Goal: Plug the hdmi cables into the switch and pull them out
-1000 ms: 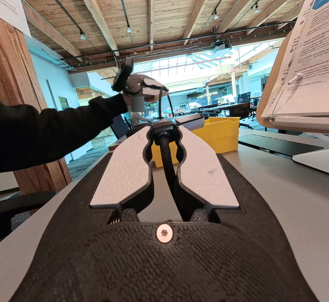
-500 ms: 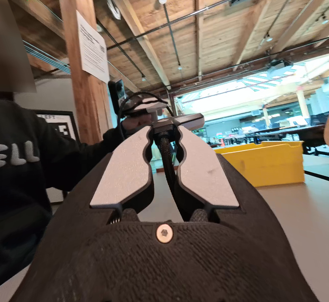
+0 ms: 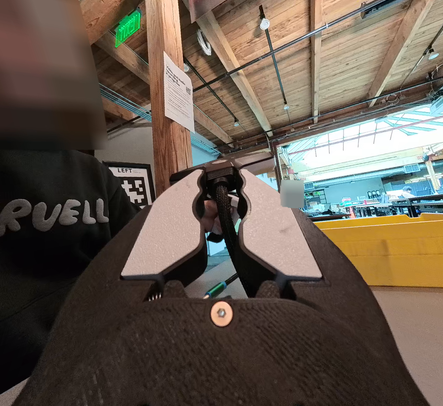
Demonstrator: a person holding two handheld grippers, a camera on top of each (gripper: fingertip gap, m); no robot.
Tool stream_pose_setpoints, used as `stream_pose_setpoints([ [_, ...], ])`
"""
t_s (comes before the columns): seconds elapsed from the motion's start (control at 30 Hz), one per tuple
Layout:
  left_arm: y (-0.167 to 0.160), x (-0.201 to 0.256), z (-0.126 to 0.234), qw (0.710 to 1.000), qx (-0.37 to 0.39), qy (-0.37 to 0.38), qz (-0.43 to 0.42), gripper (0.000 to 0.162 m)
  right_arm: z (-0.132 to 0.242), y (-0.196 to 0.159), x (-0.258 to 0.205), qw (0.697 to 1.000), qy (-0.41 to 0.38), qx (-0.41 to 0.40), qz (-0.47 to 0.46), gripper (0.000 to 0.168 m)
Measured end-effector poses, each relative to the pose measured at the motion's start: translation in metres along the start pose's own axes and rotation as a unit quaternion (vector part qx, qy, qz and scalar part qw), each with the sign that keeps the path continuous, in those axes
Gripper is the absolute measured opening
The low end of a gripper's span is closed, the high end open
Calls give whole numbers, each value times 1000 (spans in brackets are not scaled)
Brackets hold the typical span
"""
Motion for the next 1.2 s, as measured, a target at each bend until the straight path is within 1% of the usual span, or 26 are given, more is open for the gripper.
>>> stream_pose_setpoints([
  [0.07, -2, 2, 1, 999, 48, 8, -18, 7, 0, -1, 0, 1000, -4, -3, 2, 24],
  [0.1, -3, 3, 2, 996, 80, 15, -43, 7, 0, -1, 0, 1000, -5, -6, 3, 24],
  [0.13, -7, 5, 4, 991, 105, 28, -82, 7, -1, -1, 0, 1000, -5, -8, 4, 24],
  [0.2, -21, 6, 8, 977, 118, 58, -165, 6, -1, -2, 0, 1000, -9, -12, 8, 24],
  [0.27, -38, 7, 13, 966, 108, 84, -219, 6, -1, -2, 0, 1000, -10, -15, 8, 24],
  [0.37, -58, 10, 21, 943, 100, 144, -282, 6, -2, -2, 2, 1000, -12, -18, 8, 24],
  [0.47, -70, 22, 28, 918, 102, 138, -357, 6, -2, -3, 1, 1000, -14, -21, 10, 24],
  [0.57, -86, 33, 30, 886, 51, 143, -438, 9, -2, -3, 1, 1000, -16, -22, 13, 24],
  [0.67, -106, 37, 33, 865, -15, 126, -486, 14, -2, -4, 1, 1000, -16, -23, 12, 24],
  [0.7, -113, 37, 34, 863, -37, 112, -492, 17, -2, -4, 1, 999, -16, -25, 13, 24],
  [0.8, -126, 35, 39, 867, -98, 59, -484, 40, -3, -5, 1, 999, -17, -29, 14, 24],
  [0.9, -131, 32, 44, 874, -137, 9, -466, 48, -3, -5, 1, 999, -18, -30, 15, 24],
  [1.0, -131, 31, 45, 897, -184, -74, -395, 57, -3, -5, 1, 999, -18, -32, 16, 24],
  [1.07, -127, 34, 47, 912, -191, -134, -338, 64, -3, -5, 1, 999, -19, -32, 17, 24],
  [1.13, -126, 33, 49, 913, -214, -182, -295, 68, -3, -5, 1, 999, -19, -32, 18, 24],
  [1.2, -129, 27, 52, 905, -265, -182, -278, 70, -3, -5, 1, 999, -19, -31, 18, 24],
])
Point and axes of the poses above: each gripper's, where its closed fingertips meet, z back along the fingers, y out of its top, x = y × z across the jaws, the point moved 10 cm from there along z, back along the fingers, and after that the axes turned 13 degrees about -y, right-handed, at the moved point
